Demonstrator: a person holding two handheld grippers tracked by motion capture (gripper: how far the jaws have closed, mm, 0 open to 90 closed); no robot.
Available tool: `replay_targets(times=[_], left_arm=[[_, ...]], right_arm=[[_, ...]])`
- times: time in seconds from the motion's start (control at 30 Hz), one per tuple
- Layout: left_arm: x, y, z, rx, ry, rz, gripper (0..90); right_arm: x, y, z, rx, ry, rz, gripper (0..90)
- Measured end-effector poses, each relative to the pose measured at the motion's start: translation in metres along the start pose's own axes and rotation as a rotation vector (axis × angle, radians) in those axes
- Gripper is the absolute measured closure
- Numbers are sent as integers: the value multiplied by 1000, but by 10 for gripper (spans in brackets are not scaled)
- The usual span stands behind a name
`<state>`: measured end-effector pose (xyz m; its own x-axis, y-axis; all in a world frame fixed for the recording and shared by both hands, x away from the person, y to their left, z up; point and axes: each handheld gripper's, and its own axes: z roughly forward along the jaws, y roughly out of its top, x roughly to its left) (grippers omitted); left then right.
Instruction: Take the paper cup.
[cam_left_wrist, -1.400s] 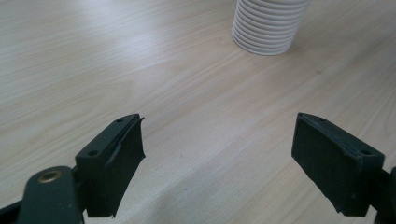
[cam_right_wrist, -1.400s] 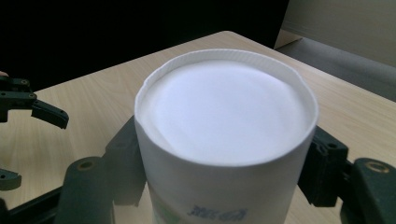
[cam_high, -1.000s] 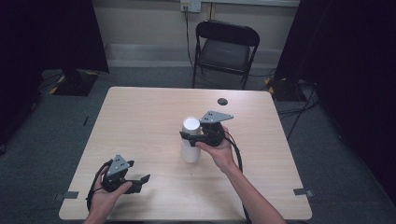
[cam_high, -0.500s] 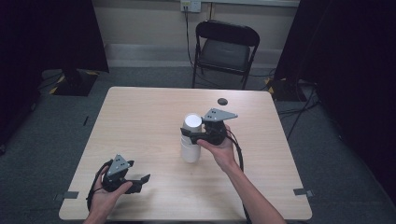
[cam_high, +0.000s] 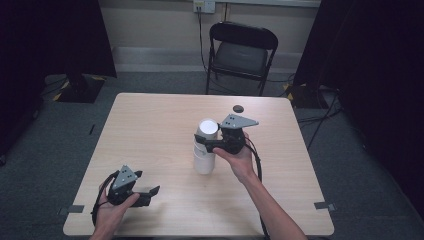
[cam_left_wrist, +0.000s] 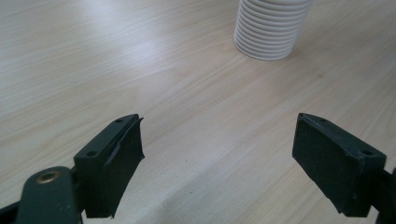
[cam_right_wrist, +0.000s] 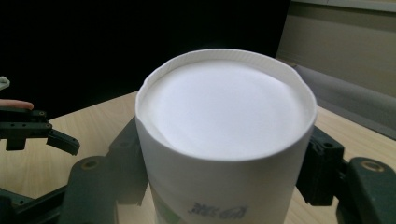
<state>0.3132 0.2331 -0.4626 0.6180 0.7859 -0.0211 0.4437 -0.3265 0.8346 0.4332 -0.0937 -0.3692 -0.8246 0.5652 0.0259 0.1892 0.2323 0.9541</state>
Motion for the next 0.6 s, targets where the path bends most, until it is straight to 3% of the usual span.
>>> replay_targets(times=[0.07, 0.3, 0.43, 0.5, 0.53, 0.6], left_arm=[[0, 0, 0, 2, 16, -12, 157], [1, 0, -2, 4, 11, -19, 159], [0, 0, -1, 0, -7, -45, 157], [-1, 0, -1, 3, -13, -44, 157], [-1, 1, 0, 12, -38, -37, 157], [-3, 1, 1, 15, -30, -37, 157]], right_arm=[[1, 3, -2, -12, 4, -3, 321], [0, 10, -10, -54, 21, 10, 321], [-2, 14, -16, -74, 14, 12, 322], [-2, 14, -18, -76, 8, 13, 322], [-2, 15, -20, -82, 8, 12, 321], [-1, 16, -22, -85, 6, 12, 322]])
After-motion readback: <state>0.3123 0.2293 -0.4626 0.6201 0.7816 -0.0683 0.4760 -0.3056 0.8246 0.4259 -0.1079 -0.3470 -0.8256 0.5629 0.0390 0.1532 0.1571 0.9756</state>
